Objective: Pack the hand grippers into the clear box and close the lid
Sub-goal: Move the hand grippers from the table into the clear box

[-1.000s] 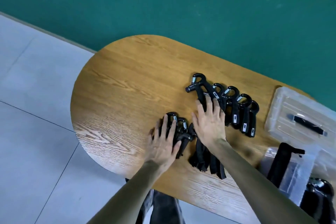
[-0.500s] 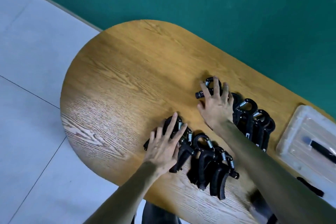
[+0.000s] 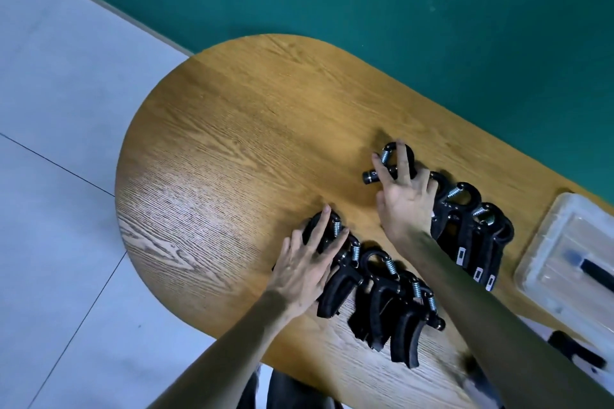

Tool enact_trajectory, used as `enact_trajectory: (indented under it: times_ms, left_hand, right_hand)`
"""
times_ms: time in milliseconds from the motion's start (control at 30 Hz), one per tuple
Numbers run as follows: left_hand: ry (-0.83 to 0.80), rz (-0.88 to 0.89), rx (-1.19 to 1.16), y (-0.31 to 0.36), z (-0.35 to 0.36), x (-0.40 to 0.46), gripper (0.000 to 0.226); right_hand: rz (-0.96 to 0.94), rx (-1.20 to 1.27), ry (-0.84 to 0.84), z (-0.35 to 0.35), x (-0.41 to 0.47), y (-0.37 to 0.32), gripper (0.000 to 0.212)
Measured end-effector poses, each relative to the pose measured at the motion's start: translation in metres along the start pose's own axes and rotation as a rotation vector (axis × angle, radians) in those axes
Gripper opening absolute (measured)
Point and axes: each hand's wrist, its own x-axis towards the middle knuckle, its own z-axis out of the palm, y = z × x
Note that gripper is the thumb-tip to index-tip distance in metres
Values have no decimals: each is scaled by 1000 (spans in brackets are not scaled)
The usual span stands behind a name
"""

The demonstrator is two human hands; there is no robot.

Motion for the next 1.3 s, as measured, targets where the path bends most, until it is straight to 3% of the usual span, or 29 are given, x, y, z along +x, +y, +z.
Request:
enact_trajectory:
  times_ms: [133,267,467,700,1033,1300]
  left_hand:
    - [45,-48,20,6,-5,-2,100]
    - [-22,-117,37,16,-22,-10,101]
    - [20,-63,123,38,-60,-38,82]
    - [89,-14,109,109,-89,-62,78]
    - [252,181,98,246,-38,-69,76]
    - [219,184,77,352,22,-87,82]
  right_hand:
    - [11,22,55,-9,-23,-4,72]
    - [36,46,134,-19,-55,-2,71]
    - [118,47,229,-48,-127,-6,75]
    - [348,143,325,-76,-228,11,75]
    - [587,144,401,-77,-306,94,76]
    - [663,196,409,-43,-375,184,75]
